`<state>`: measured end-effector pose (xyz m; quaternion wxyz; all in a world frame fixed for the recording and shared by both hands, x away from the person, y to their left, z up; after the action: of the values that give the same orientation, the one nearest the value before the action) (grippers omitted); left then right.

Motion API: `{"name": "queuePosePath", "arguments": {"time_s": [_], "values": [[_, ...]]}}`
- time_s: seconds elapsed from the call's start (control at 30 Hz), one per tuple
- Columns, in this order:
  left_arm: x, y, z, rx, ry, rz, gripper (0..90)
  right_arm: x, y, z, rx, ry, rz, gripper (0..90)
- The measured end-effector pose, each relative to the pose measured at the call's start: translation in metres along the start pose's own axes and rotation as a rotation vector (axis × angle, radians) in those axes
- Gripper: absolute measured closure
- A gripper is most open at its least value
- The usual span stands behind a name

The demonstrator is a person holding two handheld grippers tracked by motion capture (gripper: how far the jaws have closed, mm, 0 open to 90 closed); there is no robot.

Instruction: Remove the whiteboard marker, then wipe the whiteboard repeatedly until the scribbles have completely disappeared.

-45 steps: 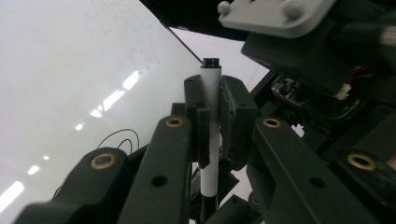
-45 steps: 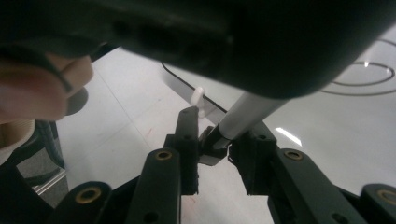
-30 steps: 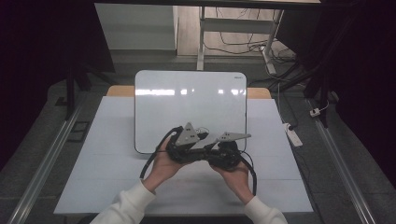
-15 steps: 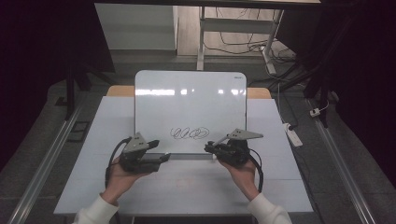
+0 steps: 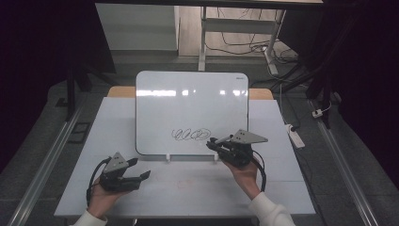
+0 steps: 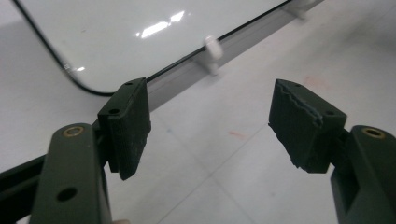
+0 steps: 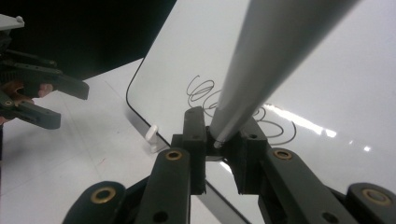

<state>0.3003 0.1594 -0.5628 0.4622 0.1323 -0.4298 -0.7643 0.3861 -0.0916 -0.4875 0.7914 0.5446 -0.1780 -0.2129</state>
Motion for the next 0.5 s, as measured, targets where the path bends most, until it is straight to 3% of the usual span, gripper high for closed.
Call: {"name": "queuePosePath", "arguments": {"time_s": [0.2, 0.5], "values": [[-0.01, 0.0, -0.001, 0.011, 0.015, 0.014, 29.5, 0.003, -0.001, 0.0, 0.001, -0.013, 0.009, 77.4], [-0.008, 0.0, -0.004, 0.004, -0.003, 0.002, 28.2, 0.007, -0.004, -0.012, -0.019, -0.04, 0.035, 77.4]]}}
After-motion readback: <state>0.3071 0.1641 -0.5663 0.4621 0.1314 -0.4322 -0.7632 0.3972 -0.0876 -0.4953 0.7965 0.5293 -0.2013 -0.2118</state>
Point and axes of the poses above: each handheld gripper's, and its own axes: z roughly backward along the jaws, y roughly out of its top, x roughly to its right, the point moved 10 cm from there along -z, roughly forward along the jaws, and after that the axes turned 8 degrees about z, right-handed, at the moved point
